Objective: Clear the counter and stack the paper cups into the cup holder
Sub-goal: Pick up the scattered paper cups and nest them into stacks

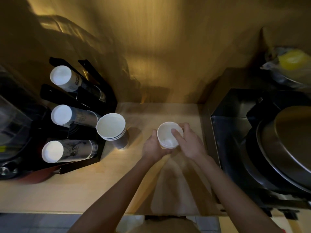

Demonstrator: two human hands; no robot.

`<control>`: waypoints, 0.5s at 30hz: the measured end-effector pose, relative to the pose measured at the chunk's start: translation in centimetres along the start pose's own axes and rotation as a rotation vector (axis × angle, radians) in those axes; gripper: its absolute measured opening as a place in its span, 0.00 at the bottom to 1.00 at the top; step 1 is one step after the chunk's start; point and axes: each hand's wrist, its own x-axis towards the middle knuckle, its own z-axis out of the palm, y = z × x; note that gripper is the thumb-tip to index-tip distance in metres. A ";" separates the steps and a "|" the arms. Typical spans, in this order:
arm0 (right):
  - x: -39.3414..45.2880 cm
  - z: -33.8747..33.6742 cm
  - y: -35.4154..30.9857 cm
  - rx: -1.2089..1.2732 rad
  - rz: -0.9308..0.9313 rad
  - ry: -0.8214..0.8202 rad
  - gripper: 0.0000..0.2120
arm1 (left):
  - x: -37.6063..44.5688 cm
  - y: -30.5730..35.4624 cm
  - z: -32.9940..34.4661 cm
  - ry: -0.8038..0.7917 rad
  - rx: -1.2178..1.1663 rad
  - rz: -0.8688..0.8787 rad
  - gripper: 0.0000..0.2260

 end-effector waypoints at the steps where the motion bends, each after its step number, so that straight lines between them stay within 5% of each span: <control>1: 0.2 -0.6 -0.2 0.042 0.028 0.007 0.20 | -0.3 0.2 -0.3 -0.012 0.005 0.014 0.34; 8: -0.2 -5.2 -5.0 0.487 0.205 0.014 0.21 | -3.2 2.7 -6.7 0.029 -0.101 0.281 0.40; 15: -1.9 -5.0 -9.5 0.694 0.231 -0.390 0.26 | -7.1 4.1 -15.9 0.217 -0.005 0.649 0.35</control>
